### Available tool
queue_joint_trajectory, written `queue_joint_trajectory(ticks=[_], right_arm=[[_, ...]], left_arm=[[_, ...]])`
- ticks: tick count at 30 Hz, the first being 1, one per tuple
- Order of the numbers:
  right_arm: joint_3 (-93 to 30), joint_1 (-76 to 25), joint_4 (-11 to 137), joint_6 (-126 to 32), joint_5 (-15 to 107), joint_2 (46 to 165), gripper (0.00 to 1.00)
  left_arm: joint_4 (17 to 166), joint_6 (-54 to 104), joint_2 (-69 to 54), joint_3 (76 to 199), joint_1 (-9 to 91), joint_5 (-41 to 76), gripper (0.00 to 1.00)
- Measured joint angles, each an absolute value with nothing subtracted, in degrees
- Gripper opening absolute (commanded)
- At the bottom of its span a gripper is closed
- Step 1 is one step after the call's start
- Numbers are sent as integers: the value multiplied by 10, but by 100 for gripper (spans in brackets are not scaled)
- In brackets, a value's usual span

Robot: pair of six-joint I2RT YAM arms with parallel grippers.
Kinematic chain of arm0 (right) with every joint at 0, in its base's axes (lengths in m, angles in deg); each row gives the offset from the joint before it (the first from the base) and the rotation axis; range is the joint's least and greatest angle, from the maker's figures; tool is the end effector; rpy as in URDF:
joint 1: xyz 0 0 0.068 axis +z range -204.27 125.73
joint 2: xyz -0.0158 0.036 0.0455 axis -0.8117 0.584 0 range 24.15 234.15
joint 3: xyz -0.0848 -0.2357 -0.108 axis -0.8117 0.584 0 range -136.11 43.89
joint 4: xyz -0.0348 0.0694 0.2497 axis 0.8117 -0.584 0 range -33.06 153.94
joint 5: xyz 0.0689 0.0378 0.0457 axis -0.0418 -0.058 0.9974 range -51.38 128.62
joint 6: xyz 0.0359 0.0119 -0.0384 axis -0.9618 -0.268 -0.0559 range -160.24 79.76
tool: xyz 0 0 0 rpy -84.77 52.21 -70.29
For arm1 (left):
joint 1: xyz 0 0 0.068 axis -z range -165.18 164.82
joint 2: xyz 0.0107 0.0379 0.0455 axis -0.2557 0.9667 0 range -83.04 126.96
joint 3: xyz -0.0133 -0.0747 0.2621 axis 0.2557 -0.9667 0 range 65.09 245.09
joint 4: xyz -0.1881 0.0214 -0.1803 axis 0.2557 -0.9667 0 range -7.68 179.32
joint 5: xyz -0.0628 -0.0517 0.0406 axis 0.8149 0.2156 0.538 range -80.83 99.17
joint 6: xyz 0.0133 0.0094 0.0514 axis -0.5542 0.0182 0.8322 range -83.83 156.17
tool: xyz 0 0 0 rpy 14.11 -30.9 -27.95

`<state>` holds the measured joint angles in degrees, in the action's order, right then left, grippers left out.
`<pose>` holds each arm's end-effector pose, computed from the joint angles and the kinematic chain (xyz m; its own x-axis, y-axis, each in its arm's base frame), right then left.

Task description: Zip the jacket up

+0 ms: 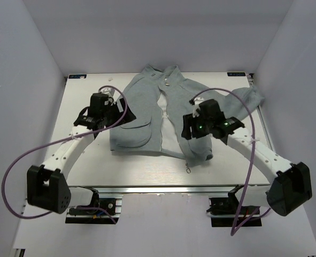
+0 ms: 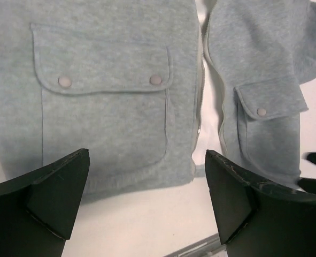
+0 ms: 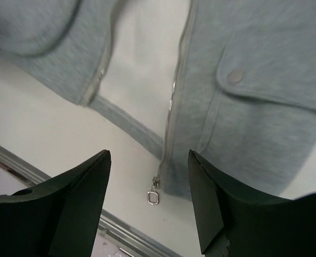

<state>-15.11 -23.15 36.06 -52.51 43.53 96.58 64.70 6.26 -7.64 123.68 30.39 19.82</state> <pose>0.2337 0.1446 0.2943 -0.6734 -0.1591 -0.7220 -0.4367 0.8735 0.2149 0.2747 -0.0834 0.2835 -0.7507 -0.2994 -0.5889 0.0267 0.8769 -0.4799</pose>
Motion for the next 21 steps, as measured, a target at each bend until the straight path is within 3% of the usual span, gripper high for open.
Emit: queue_joint_trajectory(ticks=[4,11,18,21], right_arm=[[-131,-174,366,-549,408,1029,63],[-137,-133,360,-622,282,1166,50],[-136,-136,356,-657,234,1179,41],[-136,-136,357,-660,229,1179,42]], left_arm=[[630,53,-126,1187,307,198,98],[588,46,-164,1148,311,191,98],[588,46,-168,1148,318,191,98],[589,46,-168,1148,319,191,98]])
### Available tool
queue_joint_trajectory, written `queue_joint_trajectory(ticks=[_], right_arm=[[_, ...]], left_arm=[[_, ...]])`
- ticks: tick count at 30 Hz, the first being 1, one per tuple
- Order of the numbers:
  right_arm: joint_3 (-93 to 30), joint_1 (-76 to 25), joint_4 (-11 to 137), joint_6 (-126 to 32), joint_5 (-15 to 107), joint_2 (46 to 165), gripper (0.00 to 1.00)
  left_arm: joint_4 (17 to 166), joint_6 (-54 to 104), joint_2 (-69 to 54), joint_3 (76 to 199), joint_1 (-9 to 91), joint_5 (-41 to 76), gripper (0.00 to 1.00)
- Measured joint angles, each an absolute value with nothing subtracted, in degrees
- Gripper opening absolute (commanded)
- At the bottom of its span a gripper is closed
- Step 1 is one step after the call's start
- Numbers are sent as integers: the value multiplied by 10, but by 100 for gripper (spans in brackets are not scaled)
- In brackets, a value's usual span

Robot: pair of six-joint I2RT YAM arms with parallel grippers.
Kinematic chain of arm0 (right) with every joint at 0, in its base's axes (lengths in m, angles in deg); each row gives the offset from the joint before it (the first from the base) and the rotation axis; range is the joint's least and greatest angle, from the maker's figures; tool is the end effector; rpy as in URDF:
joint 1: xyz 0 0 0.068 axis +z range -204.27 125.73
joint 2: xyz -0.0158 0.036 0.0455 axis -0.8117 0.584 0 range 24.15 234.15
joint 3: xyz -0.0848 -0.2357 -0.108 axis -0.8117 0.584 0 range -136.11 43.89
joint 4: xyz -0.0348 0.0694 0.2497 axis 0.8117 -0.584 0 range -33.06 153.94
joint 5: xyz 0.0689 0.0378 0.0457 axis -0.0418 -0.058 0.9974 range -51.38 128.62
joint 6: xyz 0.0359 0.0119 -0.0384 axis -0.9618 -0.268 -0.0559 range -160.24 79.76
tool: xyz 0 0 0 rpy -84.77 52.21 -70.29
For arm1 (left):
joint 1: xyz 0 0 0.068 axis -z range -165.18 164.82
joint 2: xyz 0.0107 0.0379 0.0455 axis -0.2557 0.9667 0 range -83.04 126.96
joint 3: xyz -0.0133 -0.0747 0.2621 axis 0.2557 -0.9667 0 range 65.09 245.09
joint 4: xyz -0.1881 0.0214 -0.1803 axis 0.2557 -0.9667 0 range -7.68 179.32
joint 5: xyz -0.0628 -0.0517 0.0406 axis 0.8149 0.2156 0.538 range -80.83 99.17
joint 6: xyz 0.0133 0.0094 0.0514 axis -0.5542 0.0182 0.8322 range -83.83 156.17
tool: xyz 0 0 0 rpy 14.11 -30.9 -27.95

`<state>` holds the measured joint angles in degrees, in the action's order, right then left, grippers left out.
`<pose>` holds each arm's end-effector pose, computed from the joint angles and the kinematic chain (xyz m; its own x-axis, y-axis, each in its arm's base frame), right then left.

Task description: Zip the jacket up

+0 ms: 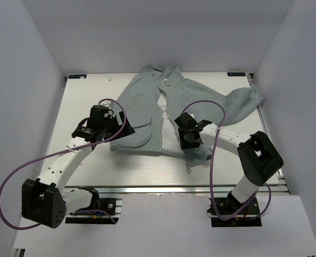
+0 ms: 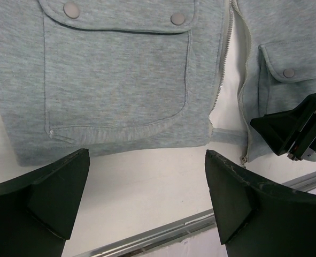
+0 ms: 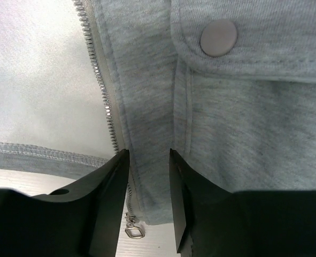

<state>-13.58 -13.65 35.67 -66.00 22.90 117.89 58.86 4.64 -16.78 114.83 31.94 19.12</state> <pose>0.2468 0.1989 0.1826 -0.8512 -0.1788 -0.4935 -0.1868 0.9818 -0.0335 0.2276 -0.0766 0.2633 -0.8062 -0.2905 -0.5154 -0.0221 0.8853 -0.4645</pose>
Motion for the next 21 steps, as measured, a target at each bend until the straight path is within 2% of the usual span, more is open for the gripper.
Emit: queue_joint_trajectory(ticks=[7,13,15,16,18,19,21], right_arm=[[-118,-136,370,-654,251,1165,52],[-85,-136,387,-637,269,1138,51],[-81,-136,389,-637,268,1140,43],[-78,-136,388,-637,265,1141,31],[-76,-136,388,-637,261,1142,18],[-76,-136,388,-637,260,1143,8],[-76,-136,389,-638,258,1141,0]], left_arm=[[594,47,-168,1143,320,201,98],[601,47,-173,1129,320,211,98],[607,47,-173,1124,320,215,98],[607,47,-173,1124,320,217,98],[609,47,-173,1123,320,218,98],[611,47,-173,1123,320,219,98],[612,47,-173,1123,320,219,98]])
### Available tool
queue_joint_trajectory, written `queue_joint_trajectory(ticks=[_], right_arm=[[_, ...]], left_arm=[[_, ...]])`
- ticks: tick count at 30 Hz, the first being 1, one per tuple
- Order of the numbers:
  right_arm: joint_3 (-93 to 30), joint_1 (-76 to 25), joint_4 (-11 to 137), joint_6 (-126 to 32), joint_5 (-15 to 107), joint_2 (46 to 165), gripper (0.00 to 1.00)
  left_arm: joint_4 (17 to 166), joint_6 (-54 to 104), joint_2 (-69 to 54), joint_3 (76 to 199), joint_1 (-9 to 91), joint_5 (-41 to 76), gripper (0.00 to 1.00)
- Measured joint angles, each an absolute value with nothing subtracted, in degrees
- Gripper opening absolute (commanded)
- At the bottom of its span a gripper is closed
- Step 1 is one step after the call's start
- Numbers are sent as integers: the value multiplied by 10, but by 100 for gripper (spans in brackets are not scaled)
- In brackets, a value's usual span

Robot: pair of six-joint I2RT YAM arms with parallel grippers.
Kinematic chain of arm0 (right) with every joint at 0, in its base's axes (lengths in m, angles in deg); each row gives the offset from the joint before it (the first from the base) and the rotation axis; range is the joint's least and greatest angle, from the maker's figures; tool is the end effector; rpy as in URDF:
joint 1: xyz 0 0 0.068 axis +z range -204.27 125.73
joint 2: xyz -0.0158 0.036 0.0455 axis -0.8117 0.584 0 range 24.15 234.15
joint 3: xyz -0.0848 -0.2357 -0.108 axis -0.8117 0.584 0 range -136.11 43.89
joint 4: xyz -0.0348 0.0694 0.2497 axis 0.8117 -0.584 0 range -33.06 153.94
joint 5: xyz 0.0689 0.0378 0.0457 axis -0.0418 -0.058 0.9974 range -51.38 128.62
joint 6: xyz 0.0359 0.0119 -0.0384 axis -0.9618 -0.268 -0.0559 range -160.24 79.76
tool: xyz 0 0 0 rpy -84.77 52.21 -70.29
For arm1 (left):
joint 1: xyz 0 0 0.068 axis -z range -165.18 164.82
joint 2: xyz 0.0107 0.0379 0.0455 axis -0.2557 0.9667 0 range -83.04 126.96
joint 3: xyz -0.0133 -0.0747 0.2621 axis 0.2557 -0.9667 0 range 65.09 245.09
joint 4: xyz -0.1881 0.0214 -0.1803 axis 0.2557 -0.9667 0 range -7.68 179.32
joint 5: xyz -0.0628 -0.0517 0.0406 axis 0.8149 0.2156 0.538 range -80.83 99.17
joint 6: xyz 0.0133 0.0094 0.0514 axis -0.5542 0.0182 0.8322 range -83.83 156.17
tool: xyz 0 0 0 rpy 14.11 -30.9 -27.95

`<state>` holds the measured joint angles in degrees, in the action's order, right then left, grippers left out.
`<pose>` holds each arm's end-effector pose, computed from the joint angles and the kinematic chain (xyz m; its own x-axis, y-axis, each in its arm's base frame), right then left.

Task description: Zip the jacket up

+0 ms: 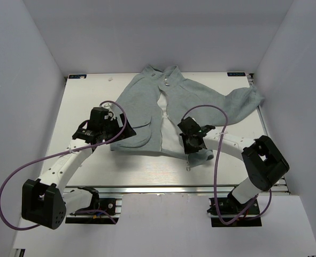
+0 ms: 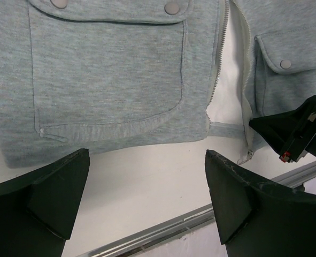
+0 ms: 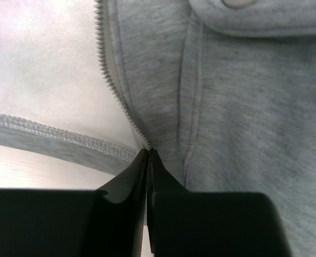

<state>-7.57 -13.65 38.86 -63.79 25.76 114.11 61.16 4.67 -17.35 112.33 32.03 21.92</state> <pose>0.2308 0.1875 0.1745 -0.8467 -0.2129 -0.4876 -0.2412 0.9705 -0.0049 0.2244 -0.0778 0.2545 -0.8184 -0.2799 -0.5019 0.0070 0.8684 -0.4958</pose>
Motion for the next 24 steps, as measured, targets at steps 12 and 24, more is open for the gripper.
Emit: queue_joint_trajectory(ticks=[12,24], right_arm=[[-75,-90,374,-618,366,1026,0],[-52,-20,384,-629,412,1096,76]], left_arm=[[611,49,-174,1123,321,221,98],[595,51,-141,1137,352,211,98]])
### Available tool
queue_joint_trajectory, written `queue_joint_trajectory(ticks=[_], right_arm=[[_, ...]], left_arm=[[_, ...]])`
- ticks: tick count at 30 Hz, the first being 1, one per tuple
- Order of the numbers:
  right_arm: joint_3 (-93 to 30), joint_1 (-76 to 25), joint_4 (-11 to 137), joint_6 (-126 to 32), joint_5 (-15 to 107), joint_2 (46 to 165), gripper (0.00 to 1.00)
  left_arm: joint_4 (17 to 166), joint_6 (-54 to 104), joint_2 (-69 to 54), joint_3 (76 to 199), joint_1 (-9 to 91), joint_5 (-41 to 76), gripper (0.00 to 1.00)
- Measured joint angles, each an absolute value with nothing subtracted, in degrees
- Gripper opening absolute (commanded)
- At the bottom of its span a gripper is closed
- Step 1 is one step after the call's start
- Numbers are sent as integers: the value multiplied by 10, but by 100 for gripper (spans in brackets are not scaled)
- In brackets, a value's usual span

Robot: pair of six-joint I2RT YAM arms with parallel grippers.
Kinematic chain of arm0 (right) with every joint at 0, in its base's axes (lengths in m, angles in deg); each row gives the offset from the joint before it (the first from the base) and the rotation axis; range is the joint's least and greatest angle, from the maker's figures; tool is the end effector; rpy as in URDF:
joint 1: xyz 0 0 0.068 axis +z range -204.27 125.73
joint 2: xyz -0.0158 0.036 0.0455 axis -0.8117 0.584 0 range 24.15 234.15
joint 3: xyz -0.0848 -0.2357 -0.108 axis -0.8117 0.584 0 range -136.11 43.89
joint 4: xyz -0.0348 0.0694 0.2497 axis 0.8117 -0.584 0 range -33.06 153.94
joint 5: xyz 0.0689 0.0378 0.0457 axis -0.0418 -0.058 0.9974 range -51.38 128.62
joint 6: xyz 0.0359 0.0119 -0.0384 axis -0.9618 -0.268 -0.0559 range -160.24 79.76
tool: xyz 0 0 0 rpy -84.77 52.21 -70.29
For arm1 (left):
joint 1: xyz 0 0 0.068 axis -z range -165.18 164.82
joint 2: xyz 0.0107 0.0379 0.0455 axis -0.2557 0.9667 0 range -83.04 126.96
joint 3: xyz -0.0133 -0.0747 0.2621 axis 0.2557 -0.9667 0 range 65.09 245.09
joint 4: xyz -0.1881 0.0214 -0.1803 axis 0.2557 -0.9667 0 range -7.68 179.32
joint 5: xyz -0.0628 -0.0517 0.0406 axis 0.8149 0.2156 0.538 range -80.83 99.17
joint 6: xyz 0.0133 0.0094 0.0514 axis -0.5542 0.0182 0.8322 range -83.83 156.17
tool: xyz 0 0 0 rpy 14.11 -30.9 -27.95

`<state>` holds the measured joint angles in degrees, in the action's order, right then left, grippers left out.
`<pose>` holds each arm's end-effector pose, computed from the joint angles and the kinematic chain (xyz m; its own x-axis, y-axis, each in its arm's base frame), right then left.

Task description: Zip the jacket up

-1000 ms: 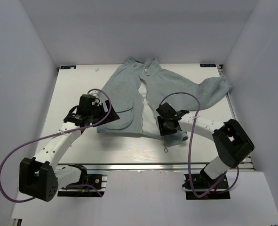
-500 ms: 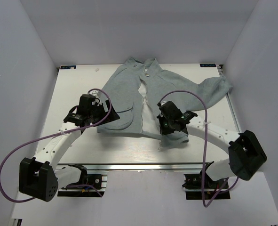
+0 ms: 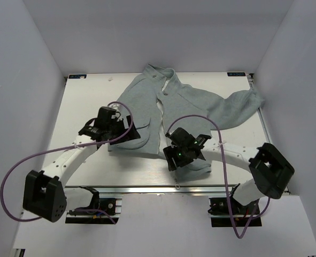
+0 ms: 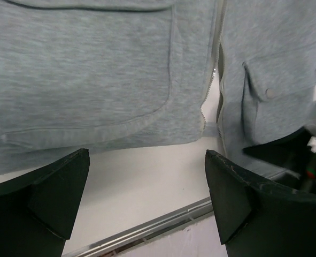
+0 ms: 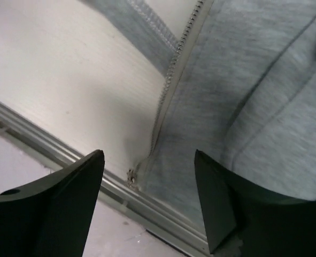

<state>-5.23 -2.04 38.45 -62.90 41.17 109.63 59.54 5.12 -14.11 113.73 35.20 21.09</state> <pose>0.1726 0.2253 0.1831 -0.8076 -0.4137 -0.4203 -0.5324 0.8179 0.2180 0.2276 -0.0924 0.2478 -0.8558 -0.2204 -0.4681 0.0278 0.8839 -0.4668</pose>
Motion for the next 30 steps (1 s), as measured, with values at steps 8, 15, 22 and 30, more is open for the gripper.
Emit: queue_joint_trajectory(ticks=[8,15,22,30], right_arm=[[-40,-23,370,-653,358,935,89],[35,-73,334,-688,327,812,89],[103,-103,313,-716,331,771,89],[112,-104,311,-728,339,765,89]], left_arm=[[560,52,-4,1262,494,125,98],[471,34,198,1470,581,-41,98],[387,22,371,1633,610,-138,74],[331,15,413,1666,609,-197,28]])
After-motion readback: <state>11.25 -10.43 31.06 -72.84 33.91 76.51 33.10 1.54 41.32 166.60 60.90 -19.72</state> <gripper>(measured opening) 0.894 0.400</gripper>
